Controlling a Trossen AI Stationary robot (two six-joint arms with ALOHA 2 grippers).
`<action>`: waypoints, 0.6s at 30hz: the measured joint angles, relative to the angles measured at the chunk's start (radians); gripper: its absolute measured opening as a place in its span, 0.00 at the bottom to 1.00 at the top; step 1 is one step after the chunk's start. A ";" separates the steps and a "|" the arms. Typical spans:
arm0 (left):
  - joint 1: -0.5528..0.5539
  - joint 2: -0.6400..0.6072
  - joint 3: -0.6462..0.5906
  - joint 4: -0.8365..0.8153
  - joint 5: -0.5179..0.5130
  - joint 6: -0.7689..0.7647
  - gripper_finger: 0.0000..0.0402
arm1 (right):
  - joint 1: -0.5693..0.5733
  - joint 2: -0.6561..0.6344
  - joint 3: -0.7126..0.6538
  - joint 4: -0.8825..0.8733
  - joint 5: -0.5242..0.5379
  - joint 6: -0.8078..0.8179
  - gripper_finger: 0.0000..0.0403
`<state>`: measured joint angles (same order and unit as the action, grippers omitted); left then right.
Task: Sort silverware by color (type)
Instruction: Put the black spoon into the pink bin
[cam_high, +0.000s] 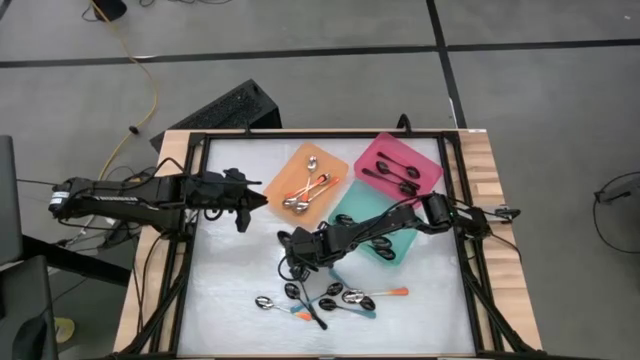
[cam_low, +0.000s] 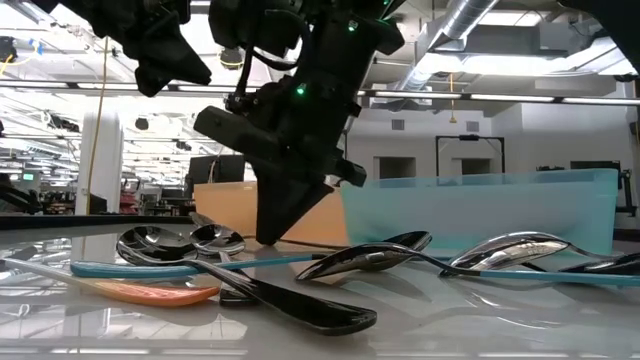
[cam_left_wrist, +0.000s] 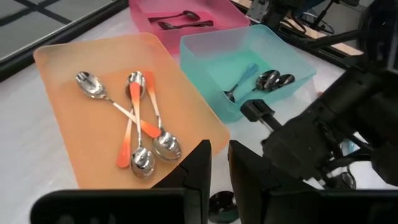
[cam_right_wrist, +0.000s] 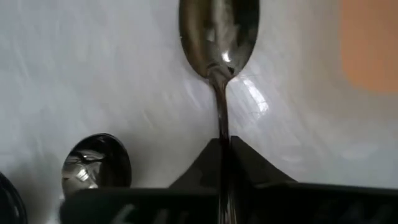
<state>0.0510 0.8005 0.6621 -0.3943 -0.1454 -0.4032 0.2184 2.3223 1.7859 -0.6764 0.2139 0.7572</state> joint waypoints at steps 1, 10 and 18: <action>0.000 0.000 0.000 0.000 -0.001 0.000 0.10 | 0.000 0.000 0.000 -0.001 -0.004 0.003 0.04; 0.000 0.000 0.000 0.000 -0.001 0.000 0.10 | 0.000 -0.022 -0.003 -0.012 -0.010 0.030 0.01; 0.000 0.000 0.000 0.000 -0.001 0.000 0.10 | -0.009 -0.097 -0.009 -0.056 -0.001 0.022 0.01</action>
<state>0.0513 0.8005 0.6621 -0.3946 -0.1467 -0.4031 0.2092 2.2254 1.7772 -0.7321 0.2133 0.7792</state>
